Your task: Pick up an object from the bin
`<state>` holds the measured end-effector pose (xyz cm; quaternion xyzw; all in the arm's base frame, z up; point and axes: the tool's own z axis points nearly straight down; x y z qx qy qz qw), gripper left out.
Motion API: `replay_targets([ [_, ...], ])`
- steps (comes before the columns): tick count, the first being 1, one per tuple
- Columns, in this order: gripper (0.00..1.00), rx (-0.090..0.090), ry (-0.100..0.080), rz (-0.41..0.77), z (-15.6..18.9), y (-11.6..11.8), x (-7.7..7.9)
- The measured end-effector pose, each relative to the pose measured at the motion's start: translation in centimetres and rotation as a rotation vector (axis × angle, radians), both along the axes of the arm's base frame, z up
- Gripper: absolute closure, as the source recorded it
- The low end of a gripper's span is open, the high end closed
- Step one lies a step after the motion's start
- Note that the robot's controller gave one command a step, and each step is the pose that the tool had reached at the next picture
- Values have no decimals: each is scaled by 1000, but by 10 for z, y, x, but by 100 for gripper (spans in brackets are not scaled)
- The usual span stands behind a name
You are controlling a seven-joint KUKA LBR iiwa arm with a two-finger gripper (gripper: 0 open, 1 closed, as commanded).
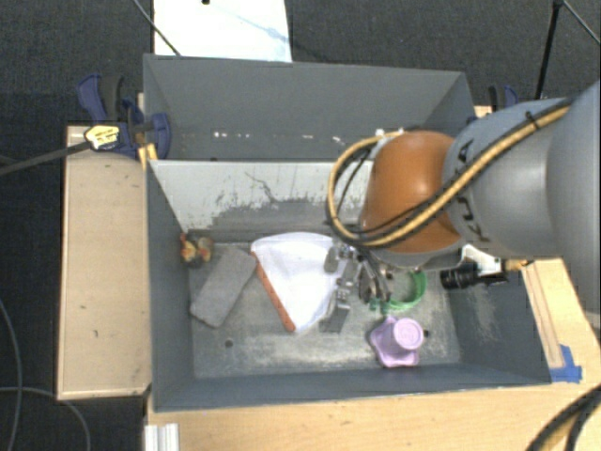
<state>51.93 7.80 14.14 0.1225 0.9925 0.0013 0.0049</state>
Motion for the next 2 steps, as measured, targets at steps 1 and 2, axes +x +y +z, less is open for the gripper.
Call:
replay_targets([
  [1,0,-2,8,158,-27,-8,-21],
  [2,100,-1,17,-79,-73,0,-1],
])
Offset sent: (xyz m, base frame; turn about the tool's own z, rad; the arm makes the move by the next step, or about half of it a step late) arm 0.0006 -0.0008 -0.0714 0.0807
